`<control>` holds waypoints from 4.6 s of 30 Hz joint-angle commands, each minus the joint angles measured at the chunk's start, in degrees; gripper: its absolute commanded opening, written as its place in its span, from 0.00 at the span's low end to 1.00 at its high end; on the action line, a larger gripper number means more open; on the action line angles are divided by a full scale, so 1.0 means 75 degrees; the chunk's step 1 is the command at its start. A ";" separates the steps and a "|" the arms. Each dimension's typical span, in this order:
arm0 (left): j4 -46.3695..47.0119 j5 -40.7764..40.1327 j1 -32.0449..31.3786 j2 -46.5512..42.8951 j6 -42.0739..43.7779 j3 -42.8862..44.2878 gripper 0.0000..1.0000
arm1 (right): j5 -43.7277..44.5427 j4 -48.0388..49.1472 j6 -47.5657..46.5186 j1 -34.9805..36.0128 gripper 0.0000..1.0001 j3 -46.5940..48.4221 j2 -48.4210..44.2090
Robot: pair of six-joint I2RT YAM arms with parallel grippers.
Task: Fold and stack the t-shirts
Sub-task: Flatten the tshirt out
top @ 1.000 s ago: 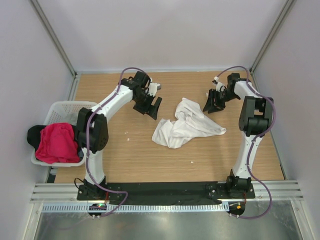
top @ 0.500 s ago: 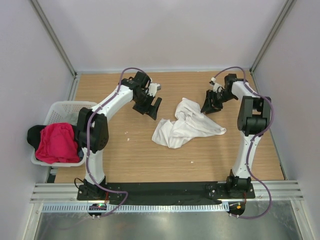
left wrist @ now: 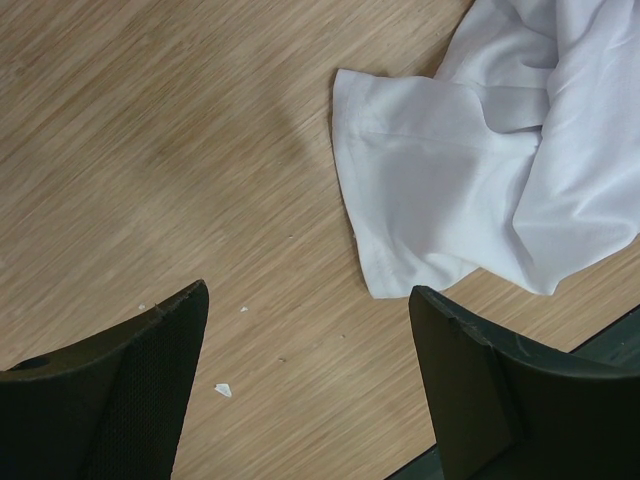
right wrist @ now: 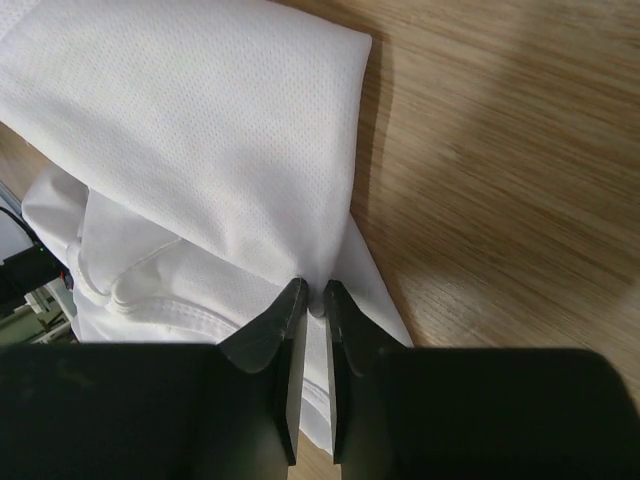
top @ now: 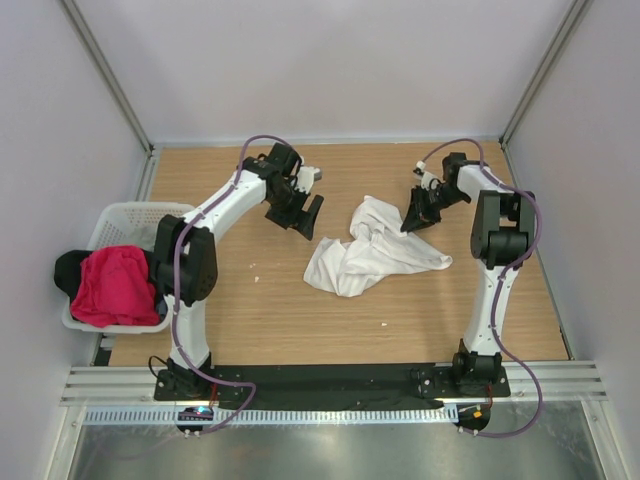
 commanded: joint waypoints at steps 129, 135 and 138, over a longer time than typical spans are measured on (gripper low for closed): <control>0.4980 0.1872 0.1712 0.5276 -0.0669 0.6026 0.69 | 0.1953 0.0266 0.0382 -0.0053 0.01 -0.1533 -0.4894; 0.5062 0.1918 0.1700 0.5393 -0.0774 0.5956 0.62 | 0.1988 0.0290 0.0441 -0.0053 0.01 -0.1591 -0.4953; 0.5132 0.1848 0.1688 0.5429 -0.0728 0.5956 0.58 | 0.2012 0.0313 0.0441 -0.0053 0.01 -0.1580 -0.4964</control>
